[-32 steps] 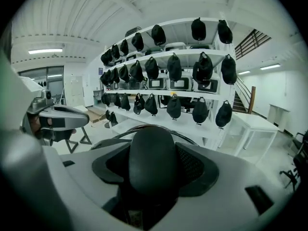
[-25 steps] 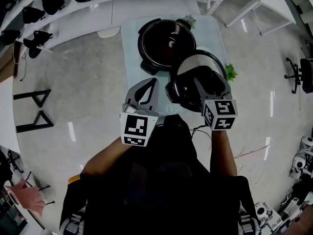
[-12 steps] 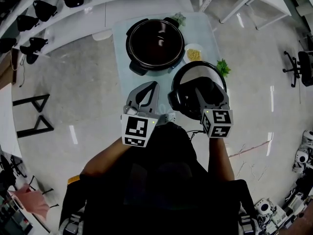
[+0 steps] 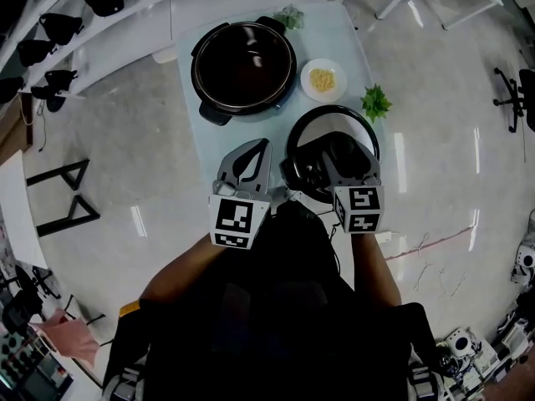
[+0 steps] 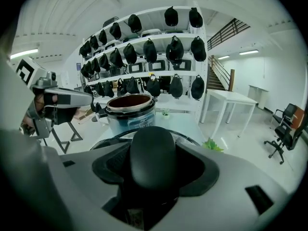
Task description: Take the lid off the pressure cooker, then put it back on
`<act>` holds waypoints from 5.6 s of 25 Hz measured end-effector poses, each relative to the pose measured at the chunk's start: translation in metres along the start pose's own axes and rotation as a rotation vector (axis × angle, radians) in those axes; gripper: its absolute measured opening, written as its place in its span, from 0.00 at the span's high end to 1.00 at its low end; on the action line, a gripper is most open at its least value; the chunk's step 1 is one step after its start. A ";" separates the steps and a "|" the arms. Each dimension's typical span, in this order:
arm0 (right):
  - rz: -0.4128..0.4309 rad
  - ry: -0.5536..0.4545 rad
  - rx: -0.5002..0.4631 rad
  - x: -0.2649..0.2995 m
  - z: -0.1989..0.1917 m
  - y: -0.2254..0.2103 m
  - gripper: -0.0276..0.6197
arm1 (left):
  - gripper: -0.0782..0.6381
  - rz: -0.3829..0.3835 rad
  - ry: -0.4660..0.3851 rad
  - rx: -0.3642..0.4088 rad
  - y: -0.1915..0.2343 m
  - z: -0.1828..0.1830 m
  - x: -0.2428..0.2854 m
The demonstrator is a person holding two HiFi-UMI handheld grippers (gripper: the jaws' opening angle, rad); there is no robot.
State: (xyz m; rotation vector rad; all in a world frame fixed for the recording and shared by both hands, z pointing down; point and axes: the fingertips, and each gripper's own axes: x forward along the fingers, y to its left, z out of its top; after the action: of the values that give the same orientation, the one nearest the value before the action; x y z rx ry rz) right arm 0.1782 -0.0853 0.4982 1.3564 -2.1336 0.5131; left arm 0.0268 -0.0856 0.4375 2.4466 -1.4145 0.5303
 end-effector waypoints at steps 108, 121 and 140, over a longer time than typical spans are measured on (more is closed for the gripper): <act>-0.049 -0.223 0.024 -0.170 -0.029 0.177 0.92 | 0.88 -0.035 -0.143 -0.005 -0.077 -0.048 -0.200; -0.051 -0.252 0.016 -0.217 -0.031 0.187 0.92 | 0.88 -0.030 -0.180 -0.001 -0.097 -0.042 -0.237; -0.008 -0.251 0.032 -0.252 -0.067 0.149 0.92 | 0.88 -0.014 -0.148 0.042 -0.160 -0.040 -0.224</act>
State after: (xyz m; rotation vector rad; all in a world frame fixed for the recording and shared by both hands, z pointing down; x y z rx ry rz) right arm 0.1439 0.1913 0.3865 1.5152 -2.3263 0.3914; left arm 0.0565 0.1822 0.3683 2.5745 -1.4541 0.3870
